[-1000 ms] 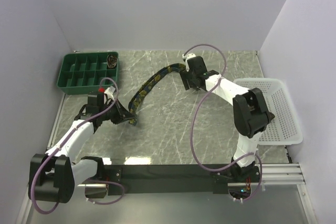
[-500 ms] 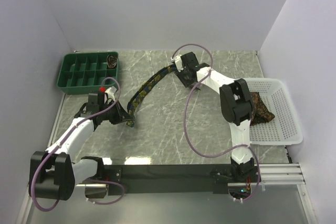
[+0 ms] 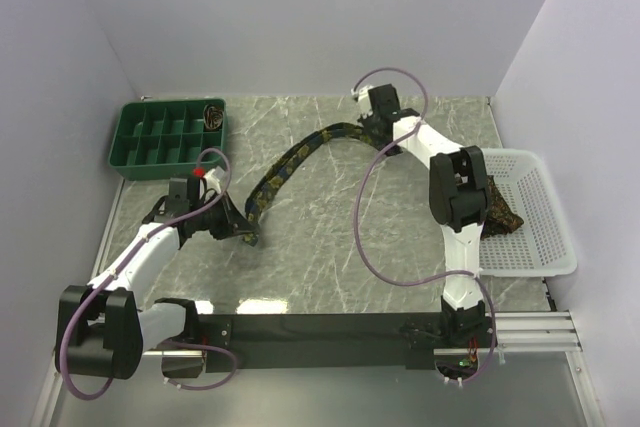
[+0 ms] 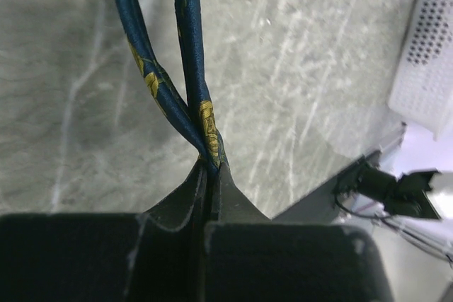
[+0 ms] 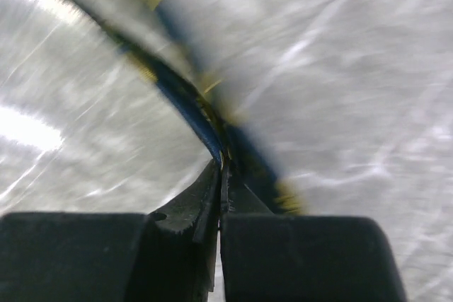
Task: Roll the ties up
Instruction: Flatten the tie
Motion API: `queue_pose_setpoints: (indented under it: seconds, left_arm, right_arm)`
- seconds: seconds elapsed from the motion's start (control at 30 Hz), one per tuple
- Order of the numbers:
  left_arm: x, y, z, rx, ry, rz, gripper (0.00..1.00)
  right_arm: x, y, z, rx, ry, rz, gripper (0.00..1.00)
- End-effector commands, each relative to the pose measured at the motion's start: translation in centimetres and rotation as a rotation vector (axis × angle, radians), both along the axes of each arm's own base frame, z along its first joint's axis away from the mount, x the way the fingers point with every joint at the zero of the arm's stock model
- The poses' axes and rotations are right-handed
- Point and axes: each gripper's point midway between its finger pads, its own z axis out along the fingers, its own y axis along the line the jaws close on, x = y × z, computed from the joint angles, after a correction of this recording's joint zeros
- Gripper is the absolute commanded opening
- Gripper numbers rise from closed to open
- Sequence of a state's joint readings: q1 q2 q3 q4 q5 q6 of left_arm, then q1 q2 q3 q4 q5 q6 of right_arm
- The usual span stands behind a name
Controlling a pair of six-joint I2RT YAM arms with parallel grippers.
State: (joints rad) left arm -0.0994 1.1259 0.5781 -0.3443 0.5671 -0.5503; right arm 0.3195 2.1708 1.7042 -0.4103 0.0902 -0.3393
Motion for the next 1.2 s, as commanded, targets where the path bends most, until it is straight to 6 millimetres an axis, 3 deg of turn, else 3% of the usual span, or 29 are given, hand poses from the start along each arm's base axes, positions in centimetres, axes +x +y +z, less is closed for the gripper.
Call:
queue_pose_setpoints:
  seconds: [0.0, 0.17, 0.23, 0.27, 0.33, 0.37, 0.5, 0.6, 0.73, 0.77, 0.8, 0.93, 0.97, 1.03, 1.07, 1.13, 1.17]
  left_arm:
    - [-0.4, -1.4, 2.1, -0.075, -0.036, -0.085, 0.01]
    - [-3.1, -4.5, 3.9, -0.208, 0.002, -0.240, 0.01]
    - [-3.7, -5.4, 4.5, -0.245, 0.004, -0.275, 0.01]
    - [-4.1, -5.9, 5.2, -0.290, 0.004, -0.300, 0.01]
    - [-4.4, -6.3, 5.8, -0.348, 0.023, -0.294, 0.01]
    - [-4.2, -6.6, 6.4, -0.371, -0.002, -0.306, 0.01]
    - [-4.7, -7.0, 6.9, -0.426, 0.021, -0.326, 0.01]
    - [-4.6, -7.1, 6.5, -0.432, 0.041, -0.311, 0.01]
    - [-2.4, -5.7, 4.5, -0.367, 0.069, -0.164, 0.01]
    - [-1.6, -4.9, 4.1, -0.346, 0.062, -0.124, 0.01]
    - [-1.1, -4.2, 3.2, -0.312, 0.079, -0.085, 0.01]
    - [1.8, -1.9, 2.5, -0.282, 0.044, 0.054, 0.01]
    - [2.3, -1.4, 2.6, -0.303, 0.036, 0.077, 0.01]
    - [2.6, -1.2, 2.2, -0.340, 0.066, 0.120, 0.01]
    - [3.2, -0.4, 2.1, -0.342, 0.063, 0.159, 0.01]
    - [4.0, 0.2, 1.5, -0.336, 0.058, 0.200, 0.01]
    - [4.4, 0.8, 1.5, -0.337, 0.050, 0.222, 0.01]
  right_arm:
    - [4.0, -1.5, 3.8, 0.021, -0.140, -0.079, 0.00]
    - [6.0, -3.2, 5.2, 0.063, -0.193, -0.132, 0.02]
    - [6.9, -3.4, 4.8, 0.078, -0.171, -0.139, 0.04]
    - [7.2, -3.3, 3.1, 0.080, -0.136, -0.136, 0.05]
    - [7.8, -3.4, 3.3, 0.072, -0.114, -0.143, 0.09]
    - [7.8, -3.7, 1.8, 0.055, -0.083, -0.153, 0.11]
    - [7.9, -4.2, 1.5, 0.048, -0.079, -0.180, 0.26]
    - [8.0, -4.4, 1.9, 0.055, -0.093, -0.193, 0.48]
    - [7.7, -4.3, 3.2, 0.089, -0.111, -0.225, 0.62]
    - [7.6, -4.3, 4.8, 0.108, -0.135, -0.233, 0.64]
    - [7.1, -4.1, 4.6, 0.132, -0.129, -0.250, 0.66]
    - [5.1, -3.1, 6.2, 0.236, -0.133, -0.269, 0.67]
    - [4.7, -3.0, 7.7, 0.263, -0.154, -0.272, 0.67]
    - [3.3, -2.8, 6.9, 0.298, -0.134, -0.295, 0.67]
    - [2.9, -2.7, 8.3, 0.325, -0.154, -0.296, 0.67]
    - [1.5, -2.5, 7.5, 0.360, -0.138, -0.318, 0.67]
    - [1.0, -2.4, 8.9, 0.378, -0.164, -0.315, 0.67]
